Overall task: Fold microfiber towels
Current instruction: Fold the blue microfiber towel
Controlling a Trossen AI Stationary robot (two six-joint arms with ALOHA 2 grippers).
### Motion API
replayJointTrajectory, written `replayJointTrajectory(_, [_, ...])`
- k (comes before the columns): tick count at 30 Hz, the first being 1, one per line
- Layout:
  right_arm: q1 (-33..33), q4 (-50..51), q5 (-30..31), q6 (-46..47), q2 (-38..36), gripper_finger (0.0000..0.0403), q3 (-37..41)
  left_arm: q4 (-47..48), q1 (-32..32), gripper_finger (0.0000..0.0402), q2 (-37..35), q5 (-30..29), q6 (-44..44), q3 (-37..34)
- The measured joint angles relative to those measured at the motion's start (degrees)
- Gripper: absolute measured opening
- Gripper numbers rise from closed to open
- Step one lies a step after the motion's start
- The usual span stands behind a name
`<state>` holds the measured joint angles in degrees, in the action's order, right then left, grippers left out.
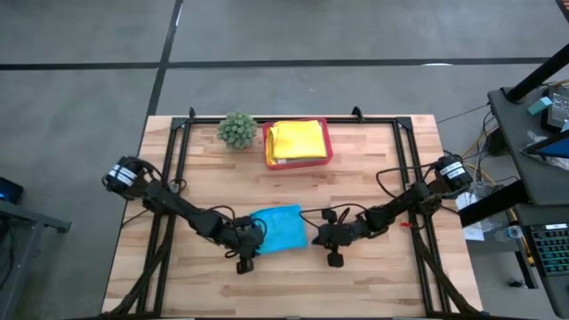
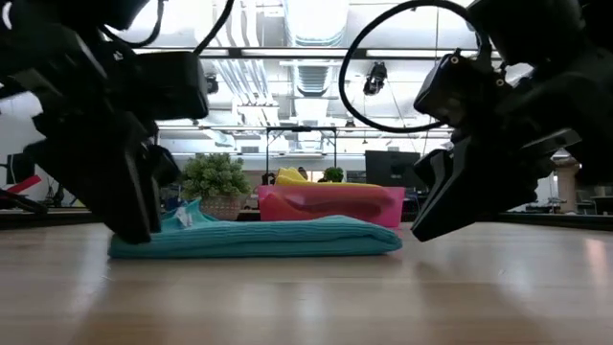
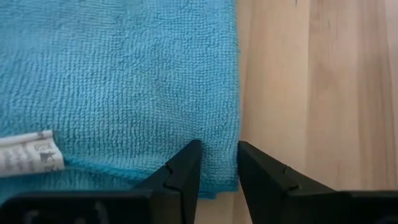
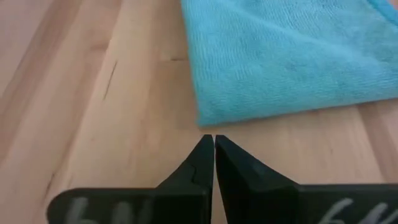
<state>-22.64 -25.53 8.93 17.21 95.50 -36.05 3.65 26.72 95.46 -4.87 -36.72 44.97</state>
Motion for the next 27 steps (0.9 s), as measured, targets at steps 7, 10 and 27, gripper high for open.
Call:
replayJointTrajectory(7, [0.0,1.8,2.8,-3.5,-0.7,0.0008,0.0,2.2,-0.1,0.0093,-7.2,0.0,-0.5,-0.1])
replayJointTrajectory(10, [0.0,1.9,5.1,-6.4,-1.4,0.0008,0.0,3.3,-0.4,0.0093,-10.3,-2.5,-0.9,0.0])
replayJointTrajectory(27, [4.2,-3.9,9.1,-14.6,-1.6,0.0009,2.5,15.9,-7.7,0.0093,-4.9,-12.6,-26.1,2.6])
